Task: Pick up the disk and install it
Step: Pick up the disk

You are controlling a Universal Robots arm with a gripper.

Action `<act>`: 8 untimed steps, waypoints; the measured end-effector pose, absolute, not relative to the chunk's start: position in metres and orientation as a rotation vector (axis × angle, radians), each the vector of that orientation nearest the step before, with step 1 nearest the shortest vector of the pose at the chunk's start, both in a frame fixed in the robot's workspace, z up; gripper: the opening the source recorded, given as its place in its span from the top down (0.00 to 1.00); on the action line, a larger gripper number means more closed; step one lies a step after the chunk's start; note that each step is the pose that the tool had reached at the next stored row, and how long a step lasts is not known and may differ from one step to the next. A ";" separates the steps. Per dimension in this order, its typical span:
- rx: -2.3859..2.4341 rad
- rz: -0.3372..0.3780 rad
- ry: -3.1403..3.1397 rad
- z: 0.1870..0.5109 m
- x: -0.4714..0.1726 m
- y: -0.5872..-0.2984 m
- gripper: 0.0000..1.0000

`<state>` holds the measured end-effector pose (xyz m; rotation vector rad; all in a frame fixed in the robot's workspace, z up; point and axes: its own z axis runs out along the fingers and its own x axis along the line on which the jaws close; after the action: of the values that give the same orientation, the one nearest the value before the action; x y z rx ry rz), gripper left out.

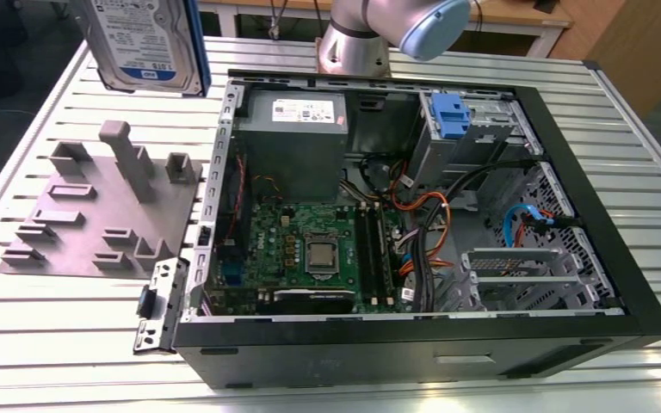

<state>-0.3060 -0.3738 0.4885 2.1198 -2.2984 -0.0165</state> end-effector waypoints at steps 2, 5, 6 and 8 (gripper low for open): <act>2.120 -0.016 -2.298 0.489 -0.306 -0.378 0.64; 2.120 -0.017 -2.298 0.489 -0.306 -0.384 0.64; 2.120 -0.016 -2.298 0.488 -0.306 -0.386 0.64; 2.120 -0.016 -2.298 0.488 -0.303 -0.389 0.64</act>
<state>-0.3031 -0.3889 0.4884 2.1198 -2.2984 -0.0164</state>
